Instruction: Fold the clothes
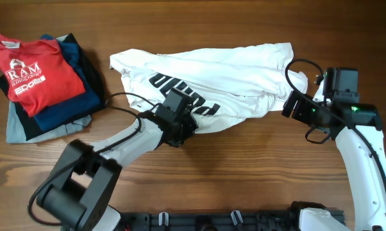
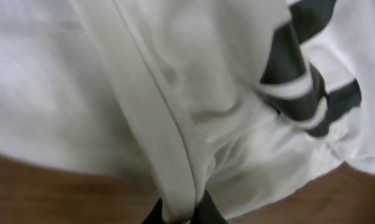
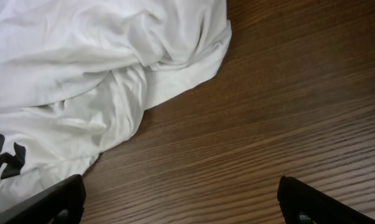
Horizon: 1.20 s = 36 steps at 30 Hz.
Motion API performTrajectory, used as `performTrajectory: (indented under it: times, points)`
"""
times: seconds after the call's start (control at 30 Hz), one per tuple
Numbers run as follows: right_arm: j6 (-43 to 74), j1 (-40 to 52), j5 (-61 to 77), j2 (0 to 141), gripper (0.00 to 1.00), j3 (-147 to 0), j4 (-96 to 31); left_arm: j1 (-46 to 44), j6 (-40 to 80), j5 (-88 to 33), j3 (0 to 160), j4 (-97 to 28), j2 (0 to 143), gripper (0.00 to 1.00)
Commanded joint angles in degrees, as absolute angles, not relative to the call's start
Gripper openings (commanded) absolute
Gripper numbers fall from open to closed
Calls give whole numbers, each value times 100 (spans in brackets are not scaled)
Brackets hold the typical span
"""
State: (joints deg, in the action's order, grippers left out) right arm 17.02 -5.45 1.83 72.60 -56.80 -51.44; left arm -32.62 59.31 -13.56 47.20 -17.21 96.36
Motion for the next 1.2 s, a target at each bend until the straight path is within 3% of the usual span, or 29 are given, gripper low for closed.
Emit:
performTrajectory:
  times: [0.0,0.3,0.33,0.37,0.4,0.53,0.7,0.83,1.17]
  points:
    - [1505,-565,84,7214,100,-5725,-5151,-3151,5380,-1385,4960,-2486,8595,4]
    - [1505,-565,86,7216,100,-5725,-5129,-2036,5013,624,5242,-2862,6683,4]
    - [1507,-565,86,7216,100,-5725,-5129,-1894,4890,731,5242,-2864,6685,12]
    - [1507,-565,89,7216,99,-5725,-5129,-1756,4792,766,5240,-2880,6722,32]
    - [1509,-565,89,7216,100,-5725,-5129,-1619,4733,760,5240,-2882,6801,59]
    - [1509,-565,89,7216,100,-5725,-5148,-1212,4665,751,5240,-2926,7282,82]
    - [1505,-565,86,7216,100,-5725,-5170,-1164,4665,-364,5240,-3162,7990,80]
    - [1505,-565,86,7216,100,-5725,-5155,-1415,4668,-1610,5240,-3745,8427,60]
    - [1503,-565,86,7216,100,-5725,-5122,-2604,5332,-1487,5159,-3955,9531,54]
